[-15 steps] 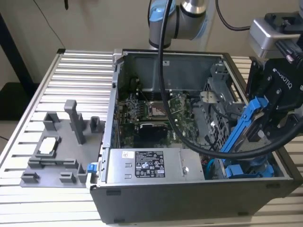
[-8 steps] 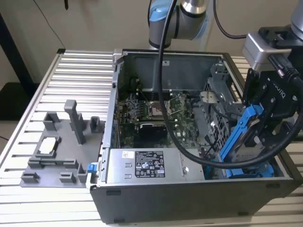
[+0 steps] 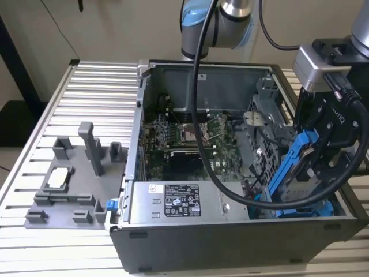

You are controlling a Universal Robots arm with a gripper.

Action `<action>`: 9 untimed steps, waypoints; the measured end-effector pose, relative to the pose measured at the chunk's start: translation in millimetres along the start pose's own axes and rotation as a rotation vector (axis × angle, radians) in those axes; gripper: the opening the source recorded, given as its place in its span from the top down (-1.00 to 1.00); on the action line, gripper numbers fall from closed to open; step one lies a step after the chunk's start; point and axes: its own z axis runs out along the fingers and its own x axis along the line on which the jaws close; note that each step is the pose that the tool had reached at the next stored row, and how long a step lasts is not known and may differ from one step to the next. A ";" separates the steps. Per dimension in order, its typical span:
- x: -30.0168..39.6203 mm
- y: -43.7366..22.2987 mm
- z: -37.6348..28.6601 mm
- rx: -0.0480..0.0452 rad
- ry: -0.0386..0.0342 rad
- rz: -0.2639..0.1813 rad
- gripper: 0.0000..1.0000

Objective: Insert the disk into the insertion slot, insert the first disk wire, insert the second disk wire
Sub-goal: 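Insert the disk into the insertion slot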

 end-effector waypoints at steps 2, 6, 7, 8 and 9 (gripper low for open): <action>-0.1 0.0 0.1 0.0000 -0.0005 0.000 0.34; 0.0 0.0 0.1 0.0000 -0.0002 0.000 0.19; 0.0 0.0 0.2 0.0000 -0.0003 0.000 0.07; 0.0 0.0 0.2 0.0000 -0.0002 0.000 0.07; -0.1 0.0 0.2 0.0000 -0.0003 0.000 0.07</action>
